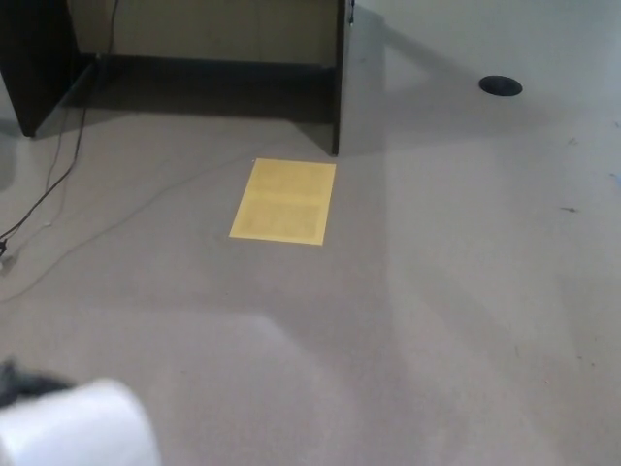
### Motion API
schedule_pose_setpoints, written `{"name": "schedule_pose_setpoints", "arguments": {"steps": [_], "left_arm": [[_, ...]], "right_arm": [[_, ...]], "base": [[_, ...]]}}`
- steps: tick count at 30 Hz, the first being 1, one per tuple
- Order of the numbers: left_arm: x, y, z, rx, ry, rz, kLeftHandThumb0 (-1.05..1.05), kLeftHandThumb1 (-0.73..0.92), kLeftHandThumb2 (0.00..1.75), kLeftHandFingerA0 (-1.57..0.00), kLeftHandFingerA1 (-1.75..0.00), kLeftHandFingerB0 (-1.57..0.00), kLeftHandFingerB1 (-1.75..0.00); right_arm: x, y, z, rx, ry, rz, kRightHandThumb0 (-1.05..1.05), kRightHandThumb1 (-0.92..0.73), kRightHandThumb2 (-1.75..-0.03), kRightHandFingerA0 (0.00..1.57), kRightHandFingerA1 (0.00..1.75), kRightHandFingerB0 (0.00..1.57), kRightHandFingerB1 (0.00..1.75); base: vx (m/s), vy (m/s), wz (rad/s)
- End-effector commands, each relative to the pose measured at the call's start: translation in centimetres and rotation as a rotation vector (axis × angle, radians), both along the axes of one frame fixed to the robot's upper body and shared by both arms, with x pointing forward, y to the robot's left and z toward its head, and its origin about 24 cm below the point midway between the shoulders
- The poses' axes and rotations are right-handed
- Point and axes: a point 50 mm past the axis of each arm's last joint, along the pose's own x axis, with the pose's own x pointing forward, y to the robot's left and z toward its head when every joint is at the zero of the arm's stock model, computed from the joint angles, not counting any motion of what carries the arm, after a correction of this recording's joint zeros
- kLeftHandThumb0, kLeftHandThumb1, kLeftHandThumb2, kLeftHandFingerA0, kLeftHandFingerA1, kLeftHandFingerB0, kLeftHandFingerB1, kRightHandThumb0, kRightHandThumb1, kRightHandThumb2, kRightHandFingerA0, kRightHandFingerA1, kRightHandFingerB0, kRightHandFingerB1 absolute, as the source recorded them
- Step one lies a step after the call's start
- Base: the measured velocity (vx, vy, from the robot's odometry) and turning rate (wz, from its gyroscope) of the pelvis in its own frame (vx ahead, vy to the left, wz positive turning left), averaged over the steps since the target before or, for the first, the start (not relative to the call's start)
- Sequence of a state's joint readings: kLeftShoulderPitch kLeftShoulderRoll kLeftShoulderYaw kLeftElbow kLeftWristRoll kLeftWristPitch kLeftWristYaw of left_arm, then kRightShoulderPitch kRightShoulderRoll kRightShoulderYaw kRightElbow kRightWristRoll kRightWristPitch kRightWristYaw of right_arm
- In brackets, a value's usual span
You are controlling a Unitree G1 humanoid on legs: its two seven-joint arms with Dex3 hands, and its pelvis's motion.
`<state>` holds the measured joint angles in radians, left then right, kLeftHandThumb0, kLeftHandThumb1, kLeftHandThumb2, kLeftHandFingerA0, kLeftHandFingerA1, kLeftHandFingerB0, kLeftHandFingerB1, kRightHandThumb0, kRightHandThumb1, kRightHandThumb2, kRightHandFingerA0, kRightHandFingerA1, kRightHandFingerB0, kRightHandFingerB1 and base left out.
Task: A person is holding a toilet paper roll and the robot extends its left hand to grab the roll by inserting its thumb into the gap in the middle and brings its hand down by its side. Then it extends its arm again to hand the toilet paper roll back to the person.
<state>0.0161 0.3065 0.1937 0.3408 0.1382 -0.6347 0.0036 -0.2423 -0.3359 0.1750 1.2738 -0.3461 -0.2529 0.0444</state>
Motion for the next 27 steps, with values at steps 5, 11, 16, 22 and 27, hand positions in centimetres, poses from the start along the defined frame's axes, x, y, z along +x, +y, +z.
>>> {"name": "schedule_pose_setpoints", "arguments": {"steps": [5, 11, 16, 22, 27], "left_arm": [[4.3, -12.9, 15.0, 0.224, -0.425, -0.429, -0.07, 0.72, 0.73, -0.87, -1.51, -0.79, -1.17], [4.6, -19.4, 19.0, 0.261, -0.525, -0.542, -0.16, 0.76, 0.75, -0.8, -1.62, -0.73, -1.24], [3.8, -24.5, 21.8, 0.248, -0.581, -0.664, -0.2, 0.74, 0.79, -0.83, -1.64, -0.71, -1.39], [2.1, -28.7, 23.9, 0.277, -0.62, -0.769, -0.16, 0.7, 0.73, -0.91, -1.59, -0.77, -1.3], [1.3, -30.5, 23.4, 0.253, -0.612, -0.802, -0.19, 0.69, 0.66, -0.88, -1.57, -0.82, -1.28]], "right_arm": [[-0.3, -0.2, -0.1, -0.007, 0.012, -0.006, -0.37, -0.66, -0.6, 0.72, 0.52, 0.59, 0.43], [0.2, 0.2, 0.0, -0.007, 0.0, 0.005, -0.38, -0.65, -0.6, 0.77, 0.59, 0.59, 0.43], [0.7, 0.7, 0.1, -0.019, -0.004, 0.039, -0.39, -0.66, -0.6, 0.74, 0.53, 0.6, 0.43], [1.2, 1.3, 0.1, 0.0, -0.007, 0.052, -0.4, -0.66, -0.61, 0.74, 0.55, 0.58, 0.42], [0.9, 1.6, -0.2, -0.003, 0.004, 0.061, -0.39, -0.65, -0.6, 0.74, 0.57, 0.59, 0.42]], "base": [[0.0, 0.0, 0.0], [0.0, 0.0, 0.0], [0.0, 0.0, 0.0], [0.0, 0.0, 0.0], [0.0, 0.0, 0.0]]}}
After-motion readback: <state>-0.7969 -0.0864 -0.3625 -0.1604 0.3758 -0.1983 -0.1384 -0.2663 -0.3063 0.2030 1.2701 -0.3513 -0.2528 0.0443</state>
